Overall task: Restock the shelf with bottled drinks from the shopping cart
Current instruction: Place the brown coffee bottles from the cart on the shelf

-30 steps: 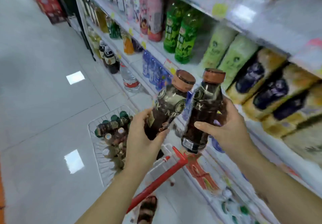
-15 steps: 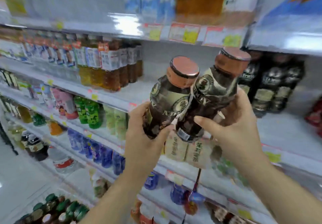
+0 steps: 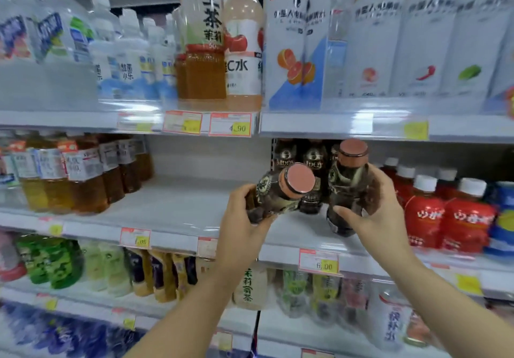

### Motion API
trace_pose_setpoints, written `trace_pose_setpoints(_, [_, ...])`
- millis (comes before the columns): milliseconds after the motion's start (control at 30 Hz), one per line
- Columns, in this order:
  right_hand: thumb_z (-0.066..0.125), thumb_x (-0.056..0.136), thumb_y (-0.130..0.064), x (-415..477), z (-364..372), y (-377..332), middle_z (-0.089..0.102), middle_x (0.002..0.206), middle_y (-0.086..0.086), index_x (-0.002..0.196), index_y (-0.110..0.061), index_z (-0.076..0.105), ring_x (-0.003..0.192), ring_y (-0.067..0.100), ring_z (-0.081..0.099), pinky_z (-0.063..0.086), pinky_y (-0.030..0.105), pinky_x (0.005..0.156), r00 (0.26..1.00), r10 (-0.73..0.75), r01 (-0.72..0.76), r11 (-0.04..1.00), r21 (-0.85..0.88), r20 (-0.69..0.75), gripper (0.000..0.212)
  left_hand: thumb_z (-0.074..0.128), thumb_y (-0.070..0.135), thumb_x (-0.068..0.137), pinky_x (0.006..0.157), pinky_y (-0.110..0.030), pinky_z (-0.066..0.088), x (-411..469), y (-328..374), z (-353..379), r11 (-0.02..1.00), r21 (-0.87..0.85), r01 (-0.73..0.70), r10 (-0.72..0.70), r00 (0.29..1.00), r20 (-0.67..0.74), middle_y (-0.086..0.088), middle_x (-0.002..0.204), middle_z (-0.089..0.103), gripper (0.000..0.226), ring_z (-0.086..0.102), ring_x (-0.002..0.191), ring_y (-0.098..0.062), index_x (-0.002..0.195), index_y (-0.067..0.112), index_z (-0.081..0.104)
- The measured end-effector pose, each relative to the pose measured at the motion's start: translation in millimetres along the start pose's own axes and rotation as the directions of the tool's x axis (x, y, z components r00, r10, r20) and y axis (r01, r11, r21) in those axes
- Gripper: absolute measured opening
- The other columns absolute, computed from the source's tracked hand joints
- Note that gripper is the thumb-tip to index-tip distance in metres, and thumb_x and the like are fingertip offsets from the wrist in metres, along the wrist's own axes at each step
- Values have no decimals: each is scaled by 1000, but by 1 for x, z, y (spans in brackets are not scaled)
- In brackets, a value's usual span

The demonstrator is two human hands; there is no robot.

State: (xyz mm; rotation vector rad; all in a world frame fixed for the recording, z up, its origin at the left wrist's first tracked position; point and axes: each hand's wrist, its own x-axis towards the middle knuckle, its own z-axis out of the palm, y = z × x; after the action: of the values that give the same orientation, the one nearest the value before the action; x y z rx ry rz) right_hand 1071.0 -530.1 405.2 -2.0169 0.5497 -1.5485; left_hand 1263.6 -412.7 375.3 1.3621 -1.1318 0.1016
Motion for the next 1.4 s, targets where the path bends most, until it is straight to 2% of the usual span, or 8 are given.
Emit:
trace_pose_setpoints(167, [82, 66, -7, 13, 5, 21, 49, 112, -33, 123, -45, 34, 103, -15, 50, 34, -1, 84, 997, 68, -70, 996, -60, -38, 84, 75, 23, 76, 82, -6, 44, 16, -6, 22, 997, 4, 81, -81, 991, 109, 23, 114, 55, 59, 54, 103, 11, 119, 44, 40])
trace_pose_setpoints(367, [85, 63, -18, 35, 15, 37, 52, 124, 10, 136, -22, 27, 119, 28, 47, 42, 42, 99, 968, 228, -240, 962, -130, -102, 93, 77, 17, 75, 81, -22, 52, 30, -11, 45, 981, -20, 195, -190, 970, 152, 21, 105, 59, 60, 60, 96, 5, 117, 39, 41])
trace_pose_setpoints(533, [89, 54, -30, 37, 16, 39, 42, 135, 5, 141, -20, 25, 126, 21, 38, 34, 35, 105, 963, 252, -267, 940, -211, -95, 109, 78, 21, 74, 62, -2, 43, 40, -16, 55, 971, 8, 240, -238, 957, 165, 27, 99, 55, 60, 53, 89, 19, 118, 34, 40])
trace_pose_setpoints(767, [72, 75, -9, 31, -6, 40, 62, 105, -8, 123, -22, 43, 107, 15, 58, 46, 25, 83, 892, 404, -385, 914, -125, 203, 58, 75, 37, 76, 87, -36, 49, 51, -29, 56, 954, 128, 270, -287, 948, 139, 4, 118, 57, 63, 58, 103, -16, 125, 23, 38])
trace_pose_setpoints(967, [83, 64, -33, 31, 11, 37, 50, 116, 1, 125, -15, 46, 103, 12, 49, 42, 28, 92, 925, 379, -347, 871, -347, 27, 74, 70, 36, 81, 91, -44, 48, 49, -25, 57, 959, 189, 211, -239, 961, 137, -1, 126, 51, 66, 54, 112, -20, 133, 18, 34])
trace_pose_setpoints(1133, [78, 71, -16, 28, 5, 47, 57, 115, -4, 133, -18, 37, 107, 13, 56, 43, 28, 90, 860, 477, -435, 872, -226, 183, 73, 70, 35, 81, 90, -45, 48, 47, -24, 56, 961, 179, 212, -238, 961, 141, -2, 125, 51, 64, 54, 111, -21, 132, 17, 35])
trace_pose_setpoints(1300, [76, 74, -13, 34, 10, 57, 60, 107, -3, 130, -13, 41, 96, 11, 55, 41, 21, 79, 894, 443, -403, 857, -321, 61, 66, 69, 35, 82, 90, -46, 48, 47, -24, 56, 959, 187, 214, -242, 960, 143, -3, 126, 52, 64, 54, 111, -22, 132, 16, 35])
trace_pose_setpoints(1400, [71, 79, -7, 43, 16, 64, 61, 118, 10, 133, -8, 38, 108, 24, 57, 41, 26, 84, 898, 440, -416, 851, -321, 4, 63, 69, 35, 82, 89, -46, 48, 46, -25, 56, 960, 183, 212, -239, 960, 145, -3, 125, 53, 63, 55, 110, -22, 132, 16, 36])
